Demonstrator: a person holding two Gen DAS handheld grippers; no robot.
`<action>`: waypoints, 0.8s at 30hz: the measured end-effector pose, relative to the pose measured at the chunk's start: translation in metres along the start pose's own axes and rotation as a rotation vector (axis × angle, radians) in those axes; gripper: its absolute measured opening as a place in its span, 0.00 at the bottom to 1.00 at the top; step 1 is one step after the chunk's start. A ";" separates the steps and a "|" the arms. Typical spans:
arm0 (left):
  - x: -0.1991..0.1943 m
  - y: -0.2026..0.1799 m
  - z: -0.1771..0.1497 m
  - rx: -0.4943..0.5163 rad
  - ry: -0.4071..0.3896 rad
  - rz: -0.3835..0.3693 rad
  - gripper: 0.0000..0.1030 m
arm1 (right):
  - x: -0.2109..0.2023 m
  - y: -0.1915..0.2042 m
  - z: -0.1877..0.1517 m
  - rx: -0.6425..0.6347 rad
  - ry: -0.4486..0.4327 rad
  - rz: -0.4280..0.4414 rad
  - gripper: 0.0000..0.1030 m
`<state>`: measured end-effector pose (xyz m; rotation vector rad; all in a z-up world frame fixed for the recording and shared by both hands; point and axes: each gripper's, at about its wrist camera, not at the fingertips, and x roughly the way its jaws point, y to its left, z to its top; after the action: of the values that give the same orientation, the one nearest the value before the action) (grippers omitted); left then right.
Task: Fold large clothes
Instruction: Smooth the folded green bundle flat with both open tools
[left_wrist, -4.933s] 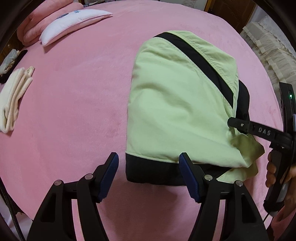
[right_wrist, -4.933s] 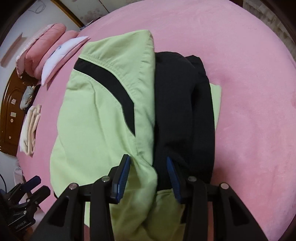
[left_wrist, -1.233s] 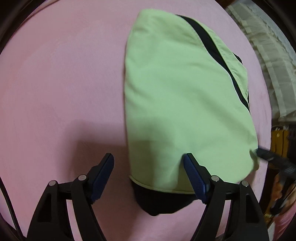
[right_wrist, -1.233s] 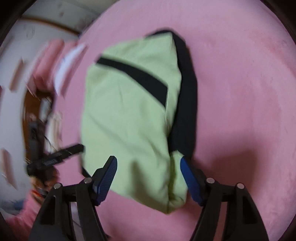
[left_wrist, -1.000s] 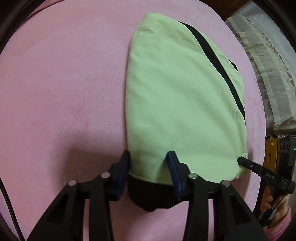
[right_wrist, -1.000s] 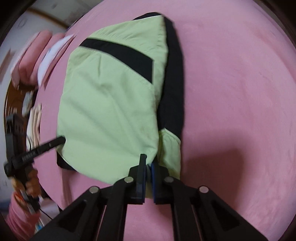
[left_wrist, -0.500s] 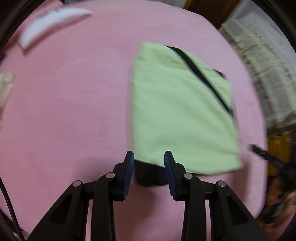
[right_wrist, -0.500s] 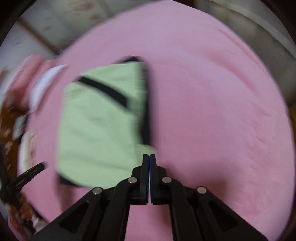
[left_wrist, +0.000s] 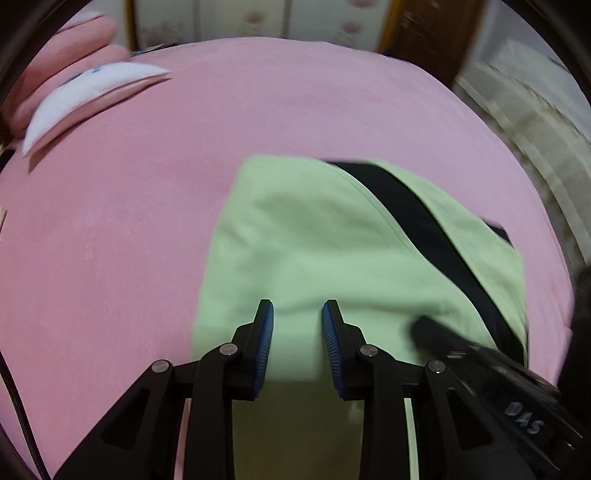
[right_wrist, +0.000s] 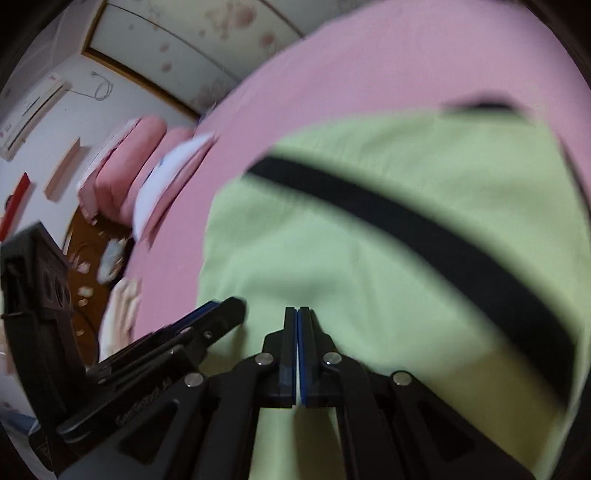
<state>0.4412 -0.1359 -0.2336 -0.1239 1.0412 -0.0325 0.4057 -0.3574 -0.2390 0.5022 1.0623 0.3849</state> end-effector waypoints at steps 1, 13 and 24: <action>0.002 0.003 0.003 -0.013 -0.007 -0.006 0.25 | -0.002 -0.003 0.006 -0.029 -0.023 -0.051 0.00; -0.040 0.060 -0.036 -0.059 0.108 0.038 0.22 | -0.109 -0.077 -0.005 0.163 -0.044 -0.360 0.03; -0.084 0.053 -0.112 -0.061 0.232 0.098 0.36 | -0.133 -0.026 -0.110 0.069 0.142 -0.494 0.03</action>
<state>0.3003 -0.0856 -0.2242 -0.1265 1.2792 0.0759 0.2504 -0.4266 -0.1999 0.2609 1.2973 -0.0542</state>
